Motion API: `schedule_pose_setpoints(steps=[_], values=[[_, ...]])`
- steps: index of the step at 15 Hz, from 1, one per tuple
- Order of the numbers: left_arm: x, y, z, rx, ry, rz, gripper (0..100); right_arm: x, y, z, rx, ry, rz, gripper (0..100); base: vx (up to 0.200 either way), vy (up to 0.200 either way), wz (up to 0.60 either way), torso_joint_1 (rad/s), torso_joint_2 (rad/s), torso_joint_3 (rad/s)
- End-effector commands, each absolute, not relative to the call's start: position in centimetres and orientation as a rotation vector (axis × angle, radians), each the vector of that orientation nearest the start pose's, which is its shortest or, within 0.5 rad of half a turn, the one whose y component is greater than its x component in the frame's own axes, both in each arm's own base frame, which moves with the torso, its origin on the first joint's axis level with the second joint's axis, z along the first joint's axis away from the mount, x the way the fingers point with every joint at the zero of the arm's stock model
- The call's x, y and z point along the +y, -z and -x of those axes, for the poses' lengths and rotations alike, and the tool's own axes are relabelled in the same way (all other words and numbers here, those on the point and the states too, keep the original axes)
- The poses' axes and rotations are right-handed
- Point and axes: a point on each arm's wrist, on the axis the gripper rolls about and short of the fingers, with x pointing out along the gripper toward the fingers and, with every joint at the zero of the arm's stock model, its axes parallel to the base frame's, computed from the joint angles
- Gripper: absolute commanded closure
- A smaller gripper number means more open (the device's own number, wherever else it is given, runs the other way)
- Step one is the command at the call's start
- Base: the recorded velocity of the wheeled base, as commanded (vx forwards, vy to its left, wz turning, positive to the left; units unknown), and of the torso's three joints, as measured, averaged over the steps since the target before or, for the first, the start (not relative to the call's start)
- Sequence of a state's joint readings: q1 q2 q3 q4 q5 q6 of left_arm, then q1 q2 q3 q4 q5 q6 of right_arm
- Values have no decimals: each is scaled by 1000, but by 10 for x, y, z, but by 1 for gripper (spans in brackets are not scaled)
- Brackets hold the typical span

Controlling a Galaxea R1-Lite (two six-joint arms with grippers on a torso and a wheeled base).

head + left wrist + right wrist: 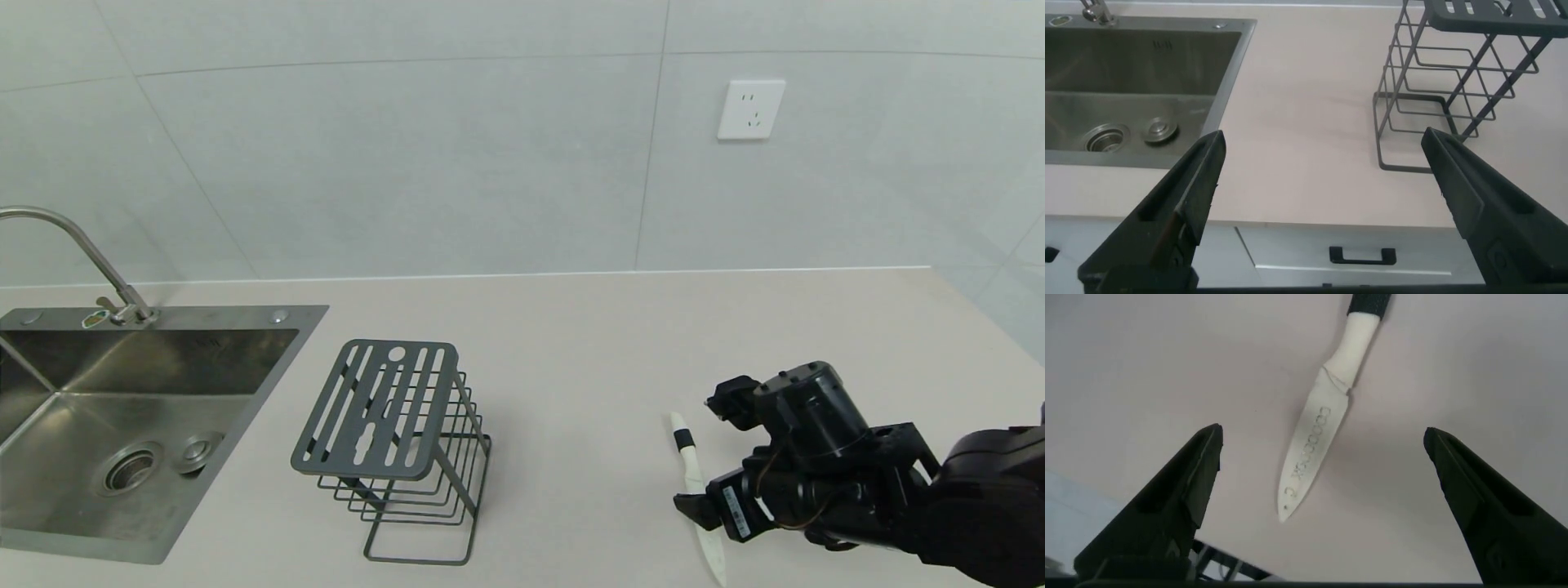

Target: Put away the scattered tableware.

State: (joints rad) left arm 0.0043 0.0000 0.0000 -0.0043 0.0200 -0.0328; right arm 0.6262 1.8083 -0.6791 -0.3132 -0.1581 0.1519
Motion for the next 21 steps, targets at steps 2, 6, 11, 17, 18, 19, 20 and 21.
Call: schedule_pose_setpoints(steps=[2, 6, 11, 17, 18, 19, 20, 21], values=[[0, -76, 23, -4, -26, 34, 0, 175, -66, -240, 848, -345, 230, 0, 0, 0, 0, 0, 0, 0], [0, -76, 23, -4, -26, 34, 0, 167, -59, -264, 849, -263, 209, 0, 0, 0, 0, 0, 0, 0], [0, -76, 23, -4, -26, 35, 0, 179, -67, -276, 797, -281, 190, 0, 0, 0, 0, 0, 0, 0], [0, -76, 23, -4, -26, 35, 0, 189, -55, -277, 823, -298, 213, 0, 0, 0, 0, 0, 0, 0], [0, -76, 23, -4, -26, 35, 0, 189, -55, -277, 826, -297, 213, 0, 0, 0, 0, 0, 0, 0], [0, -76, 23, -4, -26, 35, 0, 188, -55, -276, 825, -297, 214, 0, 0, 0, 0, 0, 0, 0], [0, -76, 23, -4, -26, 35, 0, 186, -51, -273, 844, -290, 220, 100, 0, 0, 0, 0, 0, 0], [0, -76, 23, -4, -24, 35, 0, 181, -45, -269, 870, -282, 229, 100, 0, 0, 0, 0, 0, 0]])
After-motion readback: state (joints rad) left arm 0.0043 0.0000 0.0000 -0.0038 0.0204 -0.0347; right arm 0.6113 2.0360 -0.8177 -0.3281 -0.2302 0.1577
